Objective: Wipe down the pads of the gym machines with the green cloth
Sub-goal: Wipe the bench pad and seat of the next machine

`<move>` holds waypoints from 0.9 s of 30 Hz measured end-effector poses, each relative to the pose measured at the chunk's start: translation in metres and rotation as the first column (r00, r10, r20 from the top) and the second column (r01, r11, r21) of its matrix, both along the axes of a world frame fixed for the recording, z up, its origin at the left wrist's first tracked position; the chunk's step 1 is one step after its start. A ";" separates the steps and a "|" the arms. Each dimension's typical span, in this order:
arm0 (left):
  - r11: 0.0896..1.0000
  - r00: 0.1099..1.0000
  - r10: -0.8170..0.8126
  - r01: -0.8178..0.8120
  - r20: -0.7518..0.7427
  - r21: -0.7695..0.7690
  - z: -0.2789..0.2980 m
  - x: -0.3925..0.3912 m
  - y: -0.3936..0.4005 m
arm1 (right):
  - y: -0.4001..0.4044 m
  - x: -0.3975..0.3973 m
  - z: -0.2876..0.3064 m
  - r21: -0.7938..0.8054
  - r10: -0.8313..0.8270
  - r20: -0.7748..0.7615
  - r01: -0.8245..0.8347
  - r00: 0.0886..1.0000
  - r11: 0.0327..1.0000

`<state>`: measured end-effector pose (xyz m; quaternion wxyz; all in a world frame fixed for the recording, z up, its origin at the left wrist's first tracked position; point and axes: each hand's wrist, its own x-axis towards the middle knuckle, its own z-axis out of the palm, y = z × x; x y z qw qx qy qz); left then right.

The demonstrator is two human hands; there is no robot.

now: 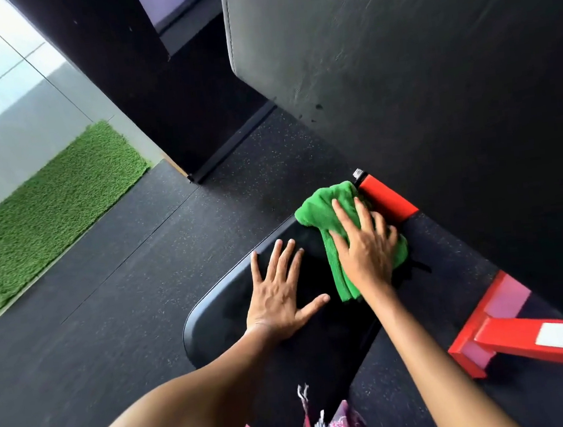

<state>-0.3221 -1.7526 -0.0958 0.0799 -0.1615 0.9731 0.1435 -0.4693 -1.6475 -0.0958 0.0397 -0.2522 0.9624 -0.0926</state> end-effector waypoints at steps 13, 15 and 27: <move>1.000 1.000 -0.008 0.008 -0.017 0.016 -0.004 0.001 0.000 | -0.012 0.012 -0.003 0.035 -0.160 0.024 0.159 0.987 0.987; 1.000 1.000 -0.006 0.006 -0.010 0.010 -0.002 0.001 0.001 | -0.020 0.001 -0.002 0.057 -0.182 0.079 0.178 0.980 0.982; 0.996 0.998 -0.048 0.051 -0.040 0.071 0.009 0.003 -0.019 | -0.040 -0.009 0.010 0.087 -0.323 0.110 0.314 0.940 0.945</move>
